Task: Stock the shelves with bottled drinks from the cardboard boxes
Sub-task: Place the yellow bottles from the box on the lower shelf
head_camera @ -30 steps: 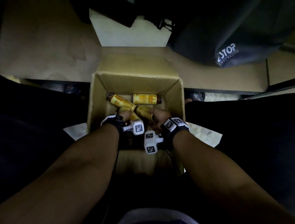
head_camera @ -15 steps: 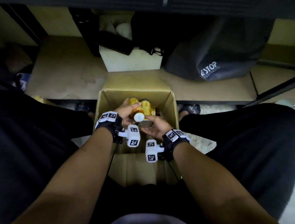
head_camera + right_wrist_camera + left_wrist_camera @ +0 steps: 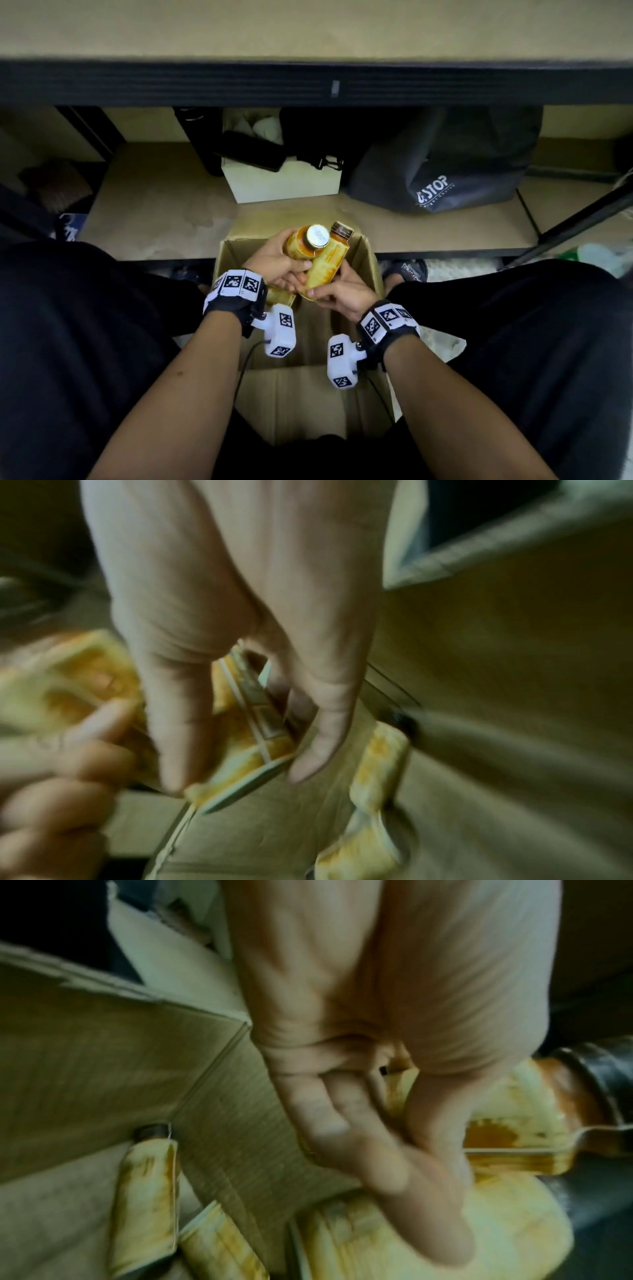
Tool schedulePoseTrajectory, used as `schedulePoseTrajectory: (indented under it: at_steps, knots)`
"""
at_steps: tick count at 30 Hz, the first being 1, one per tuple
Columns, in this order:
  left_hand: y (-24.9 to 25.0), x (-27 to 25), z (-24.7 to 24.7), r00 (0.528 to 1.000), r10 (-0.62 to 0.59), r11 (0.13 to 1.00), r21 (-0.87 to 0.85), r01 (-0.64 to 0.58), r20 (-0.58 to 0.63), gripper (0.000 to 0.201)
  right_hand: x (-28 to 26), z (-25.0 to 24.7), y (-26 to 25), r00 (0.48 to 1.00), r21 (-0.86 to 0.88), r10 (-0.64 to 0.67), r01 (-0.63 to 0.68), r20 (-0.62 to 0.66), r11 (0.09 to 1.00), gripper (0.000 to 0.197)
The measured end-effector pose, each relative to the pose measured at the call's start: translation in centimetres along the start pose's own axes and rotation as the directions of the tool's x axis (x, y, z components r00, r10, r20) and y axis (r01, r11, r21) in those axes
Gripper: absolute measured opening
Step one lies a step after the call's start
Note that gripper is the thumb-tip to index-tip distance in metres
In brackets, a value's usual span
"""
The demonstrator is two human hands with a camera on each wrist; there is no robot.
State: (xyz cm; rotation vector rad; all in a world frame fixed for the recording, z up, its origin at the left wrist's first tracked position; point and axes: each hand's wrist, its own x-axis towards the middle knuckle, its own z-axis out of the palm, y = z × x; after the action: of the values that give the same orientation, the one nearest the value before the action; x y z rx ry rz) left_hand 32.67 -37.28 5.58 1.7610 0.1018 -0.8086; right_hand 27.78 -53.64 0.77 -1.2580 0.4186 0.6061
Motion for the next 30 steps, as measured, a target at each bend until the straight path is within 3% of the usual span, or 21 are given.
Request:
schedulePoseTrajectory:
  at_steps: [4,7,9,12,15,21,24,28,30]
  knots:
    - [1.7,0.0,-0.5,0.973,0.224,0.969,0.119,-0.216,-0.053,0.070,-0.7,0.4,-2.3,0.976,-0.120,-0.178,0.163,-0.124,0.979,0.073]
    - [3.9,0.0,-0.5,0.933,0.343,0.924,0.217,-0.314,-0.109,0.057,-1.4,0.0,-4.3,0.940,-0.159,-0.287,0.260,-0.183,0.953,0.061]
    - [5.7,-0.5,-0.2,0.894,0.408,0.894,0.282,-0.350,-0.185,0.047,-2.3,-0.3,-5.9,0.918,-0.146,-0.348,0.324,-0.193,0.935,0.061]
    - [8.4,-1.6,0.9,0.816,0.523,0.829,0.370,-0.419,-0.246,0.048,-4.9,-0.6,-9.0,0.864,-0.128,-0.442,0.424,-0.240,0.897,0.061]
    - [12.8,-2.5,1.6,0.771,0.612,0.758,0.409,-0.508,-0.176,0.057,-7.9,-1.2,-12.2,0.785,-0.178,-0.548,0.518,-0.288,0.837,0.061]
    - [23.6,-5.0,4.4,0.734,0.663,0.662,0.342,-0.667,0.147,0.048,-15.6,-4.7,-19.8,0.629,-0.332,-0.736,0.658,-0.249,0.675,0.061]
    - [27.9,-6.1,6.3,0.661,0.718,0.534,0.438,-0.723,0.216,0.047,-18.6,-7.0,-23.1,0.591,-0.391,-0.786,0.689,-0.183,0.610,0.063]
    - [34.8,-6.4,8.6,0.531,0.789,0.362,0.464,-0.808,0.309,0.054,-20.8,-9.9,-27.1,0.521,-0.447,-0.837,0.716,-0.170,0.537,0.059]
    - [38.1,-5.6,9.7,0.519,0.784,0.328,0.482,-0.813,0.340,0.057,-21.6,-11.3,-29.6,0.496,-0.484,-0.850,0.708,-0.176,0.514,0.059]
